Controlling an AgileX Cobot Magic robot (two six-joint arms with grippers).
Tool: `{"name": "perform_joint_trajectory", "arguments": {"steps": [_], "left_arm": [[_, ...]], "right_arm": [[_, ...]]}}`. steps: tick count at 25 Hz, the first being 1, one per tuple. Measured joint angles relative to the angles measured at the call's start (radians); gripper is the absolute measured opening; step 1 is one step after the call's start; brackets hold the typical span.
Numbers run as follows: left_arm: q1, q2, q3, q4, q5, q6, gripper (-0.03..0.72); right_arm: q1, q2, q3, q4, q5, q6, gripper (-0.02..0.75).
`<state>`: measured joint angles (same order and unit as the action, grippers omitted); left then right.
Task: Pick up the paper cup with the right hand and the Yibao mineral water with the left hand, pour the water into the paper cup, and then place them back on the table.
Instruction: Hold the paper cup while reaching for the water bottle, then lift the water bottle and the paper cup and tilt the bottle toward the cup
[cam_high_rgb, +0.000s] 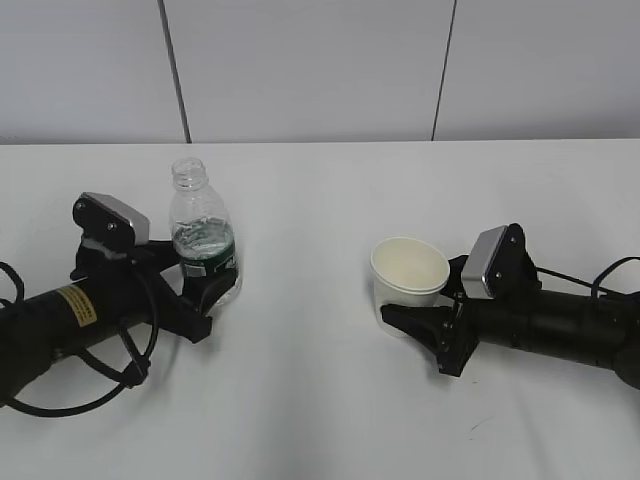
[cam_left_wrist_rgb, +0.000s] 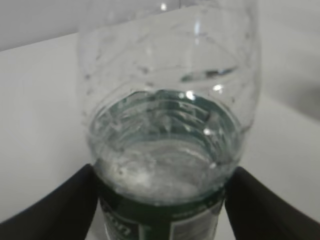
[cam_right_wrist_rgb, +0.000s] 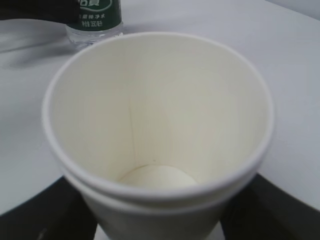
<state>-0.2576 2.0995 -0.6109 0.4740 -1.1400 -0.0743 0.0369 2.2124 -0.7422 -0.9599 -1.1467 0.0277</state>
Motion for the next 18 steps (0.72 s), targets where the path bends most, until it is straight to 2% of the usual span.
{"name": "perform_joint_trajectory", "arguments": {"steps": [7,15,18], "left_arm": [[0.000,0.013,-0.036,0.005,0.000,-0.004,0.489],[0.000,0.013,-0.037,0.007,0.000,-0.004,0.488],[0.000,0.013,-0.037,0.008,0.000,-0.004,0.488]], "right_arm": [[0.002,0.000,0.000,0.000,0.000,0.000,0.470],[0.055,0.000,-0.037,-0.004,0.000,0.008,0.470],[0.065,0.001,-0.076,-0.010,0.000,0.065,0.470]]}}
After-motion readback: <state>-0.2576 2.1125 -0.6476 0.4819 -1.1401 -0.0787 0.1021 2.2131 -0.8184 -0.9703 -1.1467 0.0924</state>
